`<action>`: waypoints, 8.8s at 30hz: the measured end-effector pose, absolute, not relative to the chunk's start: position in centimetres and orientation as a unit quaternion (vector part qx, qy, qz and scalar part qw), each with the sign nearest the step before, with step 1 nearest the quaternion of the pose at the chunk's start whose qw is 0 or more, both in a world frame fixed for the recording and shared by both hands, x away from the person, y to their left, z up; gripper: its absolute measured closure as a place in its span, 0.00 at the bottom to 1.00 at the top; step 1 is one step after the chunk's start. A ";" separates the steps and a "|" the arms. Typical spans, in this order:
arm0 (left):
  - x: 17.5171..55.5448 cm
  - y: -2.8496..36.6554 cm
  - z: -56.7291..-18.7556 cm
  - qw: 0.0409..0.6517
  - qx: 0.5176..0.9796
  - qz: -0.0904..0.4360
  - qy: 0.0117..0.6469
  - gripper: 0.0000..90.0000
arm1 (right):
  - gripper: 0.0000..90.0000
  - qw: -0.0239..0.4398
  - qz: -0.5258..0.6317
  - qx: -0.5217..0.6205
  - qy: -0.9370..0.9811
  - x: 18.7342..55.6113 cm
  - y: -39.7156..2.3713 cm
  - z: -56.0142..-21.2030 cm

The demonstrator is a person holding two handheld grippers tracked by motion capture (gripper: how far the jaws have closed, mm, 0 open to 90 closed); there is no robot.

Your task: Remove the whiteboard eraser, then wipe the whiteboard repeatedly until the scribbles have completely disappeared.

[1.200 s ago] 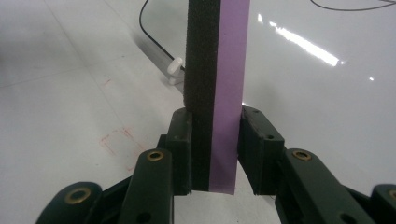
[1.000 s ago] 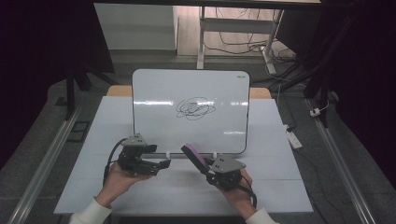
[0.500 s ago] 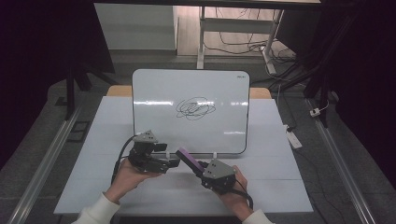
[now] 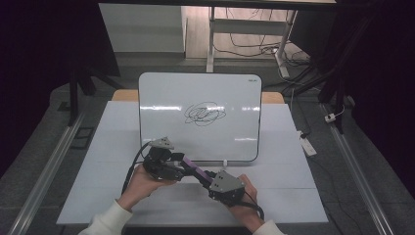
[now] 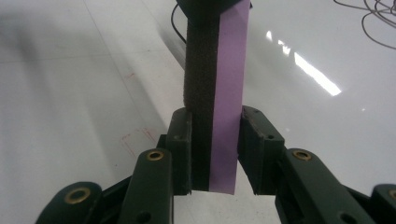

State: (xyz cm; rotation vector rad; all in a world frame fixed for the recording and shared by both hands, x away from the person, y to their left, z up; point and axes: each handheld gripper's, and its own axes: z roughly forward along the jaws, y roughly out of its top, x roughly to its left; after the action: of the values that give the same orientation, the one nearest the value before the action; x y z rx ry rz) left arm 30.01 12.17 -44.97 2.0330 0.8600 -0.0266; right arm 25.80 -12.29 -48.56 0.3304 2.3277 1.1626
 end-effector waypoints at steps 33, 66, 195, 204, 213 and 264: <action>29.5 12.2 -44.6 0.448 0.835 -0.008 0.318 0.42 | 0.41 0.126 0.499 0.172 0.840 28.1 -15.4 -46.7; 27.7 10.1 -44.6 0.453 0.877 -0.006 0.161 0.42 | 0.29 -0.058 0.483 0.121 0.865 30.0 -15.5 -47.4; 24.4 25.7 -50.7 0.432 0.777 0.097 0.447 0.21 | 0.44 0.364 0.416 0.356 0.754 42.3 -11.9 -38.4; 24.3 26.0 -50.6 0.438 0.772 0.095 0.450 0.21 | 0.44 0.325 0.412 0.277 0.805 39.9 -5.4 -41.5; 24.3 26.1 -50.6 0.439 0.771 0.096 0.452 0.21 | 0.44 0.344 0.422 0.326 0.773 41.7 -9.7 -39.3; 24.5 26.3 -50.8 0.440 0.770 0.090 0.452 0.21 | 0.44 0.316 0.429 0.264 0.804 41.2 -5.1 -40.1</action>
State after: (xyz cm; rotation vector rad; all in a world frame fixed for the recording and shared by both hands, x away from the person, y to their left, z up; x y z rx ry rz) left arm 24.54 26.25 -50.82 1.9129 1.1229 0.2228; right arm 41.16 -5.12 -40.10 0.6943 2.1172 1.1311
